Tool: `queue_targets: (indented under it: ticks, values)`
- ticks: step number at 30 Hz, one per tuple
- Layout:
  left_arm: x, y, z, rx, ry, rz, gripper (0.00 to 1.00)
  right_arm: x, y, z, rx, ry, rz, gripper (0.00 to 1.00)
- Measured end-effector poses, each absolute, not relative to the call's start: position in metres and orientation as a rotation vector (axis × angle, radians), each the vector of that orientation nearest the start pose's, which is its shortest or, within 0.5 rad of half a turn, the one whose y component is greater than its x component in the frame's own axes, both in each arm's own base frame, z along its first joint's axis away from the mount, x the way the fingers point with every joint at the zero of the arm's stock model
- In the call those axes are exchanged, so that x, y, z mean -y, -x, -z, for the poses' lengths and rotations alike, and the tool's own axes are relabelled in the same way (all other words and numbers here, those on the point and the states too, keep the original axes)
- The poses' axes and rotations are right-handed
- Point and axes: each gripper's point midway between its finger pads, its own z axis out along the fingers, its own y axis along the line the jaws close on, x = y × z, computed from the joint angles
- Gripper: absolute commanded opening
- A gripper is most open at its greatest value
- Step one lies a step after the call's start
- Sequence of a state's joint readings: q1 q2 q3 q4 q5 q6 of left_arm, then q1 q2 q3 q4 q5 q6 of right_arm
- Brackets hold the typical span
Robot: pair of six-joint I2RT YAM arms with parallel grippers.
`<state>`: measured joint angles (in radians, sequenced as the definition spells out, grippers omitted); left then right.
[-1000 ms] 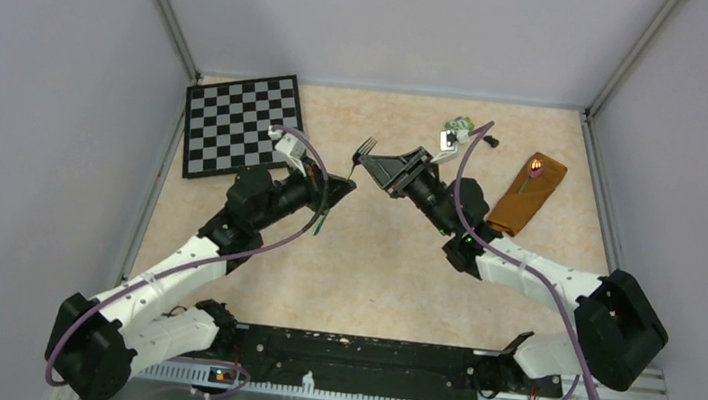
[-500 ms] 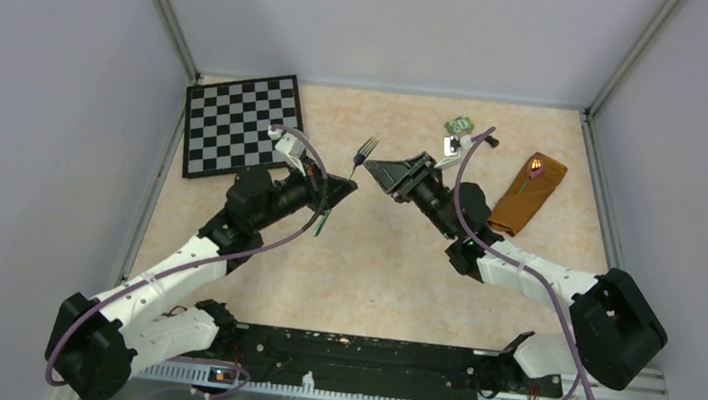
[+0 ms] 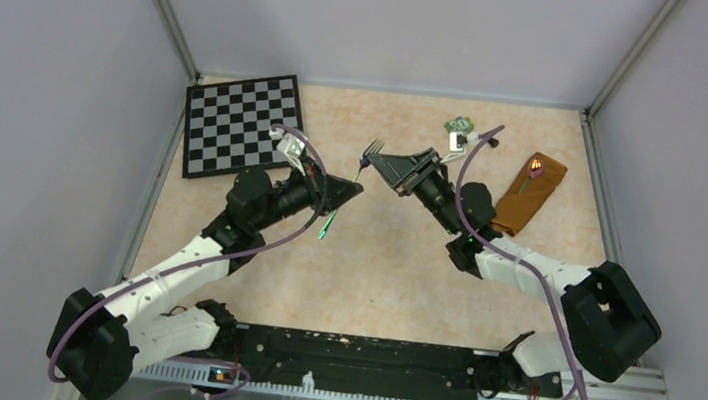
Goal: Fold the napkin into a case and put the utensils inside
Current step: Pass from the left arm to the right, then insert the fork into the folded napkin.
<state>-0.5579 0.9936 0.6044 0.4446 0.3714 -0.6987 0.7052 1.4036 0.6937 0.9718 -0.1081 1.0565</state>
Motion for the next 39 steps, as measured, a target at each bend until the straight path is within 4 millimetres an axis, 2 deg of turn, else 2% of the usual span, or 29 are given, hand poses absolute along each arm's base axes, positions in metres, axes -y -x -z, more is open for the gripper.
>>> queue_targets:
  ticks: [3,6,10,11,12,14,15,17,18,20,22,25,27,29,32,34,37,39]
  values:
    - [0.265,-0.254,-0.278,-1.647,-0.206,1.276,0.0,-0.327,-0.302,-0.307,-1.456,-0.152,-1.562,0.1]
    - [0.266,-0.256,-0.277,-1.648,-0.199,1.284,0.0,-0.327,-0.307,-0.304,-1.453,-0.151,-1.572,0.0]
    - [0.268,-0.261,-0.273,-1.657,-0.18,1.291,0.02,-0.326,-0.311,-0.299,-1.449,-0.137,-1.579,0.0]
    - [0.269,-0.262,-0.272,-1.658,-0.178,1.293,0.13,-0.325,-0.312,-0.299,-1.445,-0.125,-1.575,0.0]
    - [0.27,-0.263,-0.271,-1.661,-0.178,1.294,0.33,-0.324,-0.313,-0.299,-1.44,-0.11,-1.569,0.0]
    - [0.274,-0.267,-0.266,-1.694,-0.179,1.292,0.55,-0.318,-0.316,-0.296,-1.434,-0.042,-1.532,0.0]
    - [0.276,-0.27,-0.262,-1.719,-0.18,1.283,0.61,-0.313,-0.318,-0.293,-1.44,-0.007,-1.509,0.0]
    - [0.282,-0.278,-0.251,-1.794,-0.164,1.271,0.71,-0.287,-0.335,-0.285,-1.476,0.028,-1.42,0.0]
    - [0.284,-0.282,-0.245,-1.828,-0.157,1.263,0.75,-0.267,-0.347,-0.281,-1.499,0.037,-1.358,0.0]
    - [0.285,-0.284,-0.228,-1.889,-0.142,1.25,0.79,-0.223,-0.376,-0.273,-1.552,0.038,-1.228,0.0]
    - [0.287,-0.285,-0.213,-1.946,-0.131,1.249,0.79,-0.173,-0.401,-0.27,-1.593,0.023,-1.113,0.0]
    - [0.296,-0.286,-0.191,-2.022,-0.127,1.268,0.77,-0.099,-0.423,-0.269,-1.623,0.008,-0.988,0.0]
    - [0.311,-0.286,-0.177,-2.075,-0.148,1.281,0.72,-0.054,-0.437,-0.265,-1.653,0.001,-0.915,0.0]
    - [0.334,-0.282,-0.167,-2.115,-0.197,1.302,0.68,-0.017,-0.449,-0.256,-1.69,-0.007,-0.845,0.0]
    - [0.378,-0.272,-0.157,-2.15,-0.297,1.348,0.62,0.024,-0.468,-0.237,-1.756,-0.025,-0.759,0.0]
    - [0.408,-0.27,-0.152,-2.152,-0.353,1.381,0.59,0.044,-0.482,-0.225,-1.794,-0.024,-0.721,0.0]
    - [0.449,-0.268,-0.135,-2.159,-0.422,1.427,0.53,0.066,-0.499,-0.207,-1.845,-0.022,-0.691,0.0]
    - [0.473,-0.264,-0.119,-2.178,-0.454,1.45,0.45,0.08,-0.513,-0.193,-1.872,-0.021,-0.68,0.0]
